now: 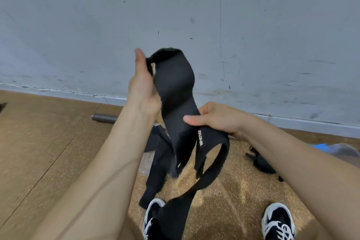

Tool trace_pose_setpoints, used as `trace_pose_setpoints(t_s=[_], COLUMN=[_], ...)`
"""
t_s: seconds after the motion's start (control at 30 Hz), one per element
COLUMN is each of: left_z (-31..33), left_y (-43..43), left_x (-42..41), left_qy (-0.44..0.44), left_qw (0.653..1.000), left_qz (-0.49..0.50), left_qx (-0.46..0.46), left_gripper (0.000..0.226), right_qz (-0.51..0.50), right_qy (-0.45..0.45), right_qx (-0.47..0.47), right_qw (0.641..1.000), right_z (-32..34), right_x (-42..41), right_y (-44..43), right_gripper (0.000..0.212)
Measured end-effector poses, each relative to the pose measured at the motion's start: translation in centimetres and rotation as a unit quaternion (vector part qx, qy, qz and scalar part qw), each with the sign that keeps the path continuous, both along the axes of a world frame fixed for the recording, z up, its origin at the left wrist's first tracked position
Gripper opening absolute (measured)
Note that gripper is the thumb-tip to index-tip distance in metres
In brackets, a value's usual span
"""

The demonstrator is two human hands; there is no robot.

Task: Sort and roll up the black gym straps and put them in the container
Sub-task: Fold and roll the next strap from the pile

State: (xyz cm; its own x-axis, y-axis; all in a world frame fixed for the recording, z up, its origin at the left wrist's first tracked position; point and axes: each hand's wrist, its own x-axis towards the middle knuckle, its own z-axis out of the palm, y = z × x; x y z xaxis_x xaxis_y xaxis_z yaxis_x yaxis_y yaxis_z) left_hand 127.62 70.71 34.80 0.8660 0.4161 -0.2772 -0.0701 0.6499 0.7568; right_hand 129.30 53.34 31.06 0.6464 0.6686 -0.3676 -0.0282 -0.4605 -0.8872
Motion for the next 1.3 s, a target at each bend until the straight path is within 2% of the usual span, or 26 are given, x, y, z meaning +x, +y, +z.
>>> trace_pose_setpoints(t_s=[0.03,0.1,0.13,0.2,0.27,0.33,0.37,0.4,0.47,0.53,0.63,0.7,0.77,0.8,0.87,0.93,1.0,1.03,1.07,1.1,1.13,1.17,1.23,1.3], left_z=[-1.1,-3.0,-3.7,-4.4,-4.7,-5.4,-5.7,-6.0,-6.2,-5.7,-4.3,-4.1,-4.6,-4.8,-5.2,-5.3,-4.3,-3.8,-3.3,-2.6,-2.0,-1.5,-1.1,-1.3], left_y=[0.9,1.9,1.8,1.1,-0.1,-0.9,-1.1,-1.2,-1.0,-0.1,1.7,3.1,5.1,6.0,7.9,9.8,11.8,12.9,13.6,13.5,12.8,11.5,8.1,5.4], left_x=[0.1,-0.1,-0.3,-1.3,-2.4,-2.8,-3.0,-3.0,-3.1,-3.2,-3.4,-3.0,-2.0,-1.6,-1.3,-1.2,-2.0,-2.6,-3.2,-3.7,-4.1,-4.4,-4.6,-4.4], left_qy=[0.042,0.158,0.180,0.153,0.101,0.095,0.110,0.128,0.153,0.164,0.183,0.189,0.209,0.220,0.227,0.218,0.202,0.196,0.203,0.231,0.259,0.283,0.317,0.311], left_qw=[0.999,0.982,0.973,0.939,0.882,0.839,0.827,0.820,0.821,0.827,0.810,0.813,0.803,0.799,0.816,0.849,0.869,0.876,0.884,0.891,0.893,0.875,0.778,0.688], left_qz=[0.016,-0.009,-0.073,-0.279,-0.420,-0.450,-0.434,-0.413,-0.392,-0.396,-0.391,-0.283,-0.048,0.059,0.159,0.236,0.362,0.390,0.374,0.305,0.196,0.071,-0.143,-0.257], left_qx=[0.012,0.104,0.122,0.133,0.188,0.289,0.339,0.374,0.385,0.365,0.396,0.472,0.556,0.557,0.507,0.420,0.270,0.205,0.194,0.243,0.312,0.386,0.523,0.603], left_gripper=[0.063,0.076,0.080,0.082,0.064,0.034,0.028,0.028,0.028,0.025,0.021,0.019,0.015,0.013,0.009,0.018,0.024,0.023,0.020,0.016,0.013,0.016,0.026,0.036], right_qz=[-0.044,-0.148,-0.195,-0.276,-0.334,-0.366,-0.371,-0.373,-0.389,-0.417,-0.392,-0.285,-0.156,-0.114,-0.094,-0.090,-0.087,-0.095,-0.107,-0.120,-0.126,-0.124,-0.107,-0.088], right_qy=[0.028,0.080,0.100,0.140,0.193,0.243,0.257,0.268,0.270,0.220,0.029,-0.075,-0.111,-0.111,-0.093,-0.087,-0.134,-0.161,-0.173,-0.166,-0.149,-0.130,-0.100,-0.085], right_qx=[0.035,0.103,0.132,0.183,0.227,0.274,0.299,0.325,0.359,0.336,0.180,0.018,-0.124,-0.154,-0.139,-0.116,-0.150,-0.164,-0.153,-0.118,-0.072,-0.032,0.013,0.032], right_qw=[0.998,0.980,0.967,0.933,0.894,0.856,0.841,0.827,0.804,0.816,0.902,0.955,0.974,0.975,0.981,0.985,0.976,0.968,0.967,0.972,0.978,0.983,0.989,0.992], right_z=[0.4,1.3,1.6,2.0,2.3,2.5,2.6,2.7,2.9,3.0,2.8,2.9,3.1,3.2,3.5,3.4,3.2,3.2,3.1,3.0,2.9,2.9,2.6,2.3], right_x=[0.1,0.5,0.8,1.5,2.3,2.8,2.9,3.0,3.0,3.4,4.5,4.8,4.7,4.4,4.1,4.2,4.5,4.7,4.8,4.9,4.8,4.6,4.2,3.8], right_y=[-0.1,-0.6,-0.8,-1.3,-1.5,-1.7,-1.9,-2.1,-2.5,-3.2,-4.3,-5.2,-5.9,-6.0,-5.9,-6.0,-6.6,-7.0,-7.3,-7.5,-7.4,-7.0,-5.8,-4.6], right_gripper=[0.029,0.030,0.032,0.034,0.031,0.029,0.030,0.032,0.033,0.031,0.030,0.042,0.060,0.060,0.050,0.037,0.020,0.017,0.018,0.019,0.020,0.022,0.031,0.037])
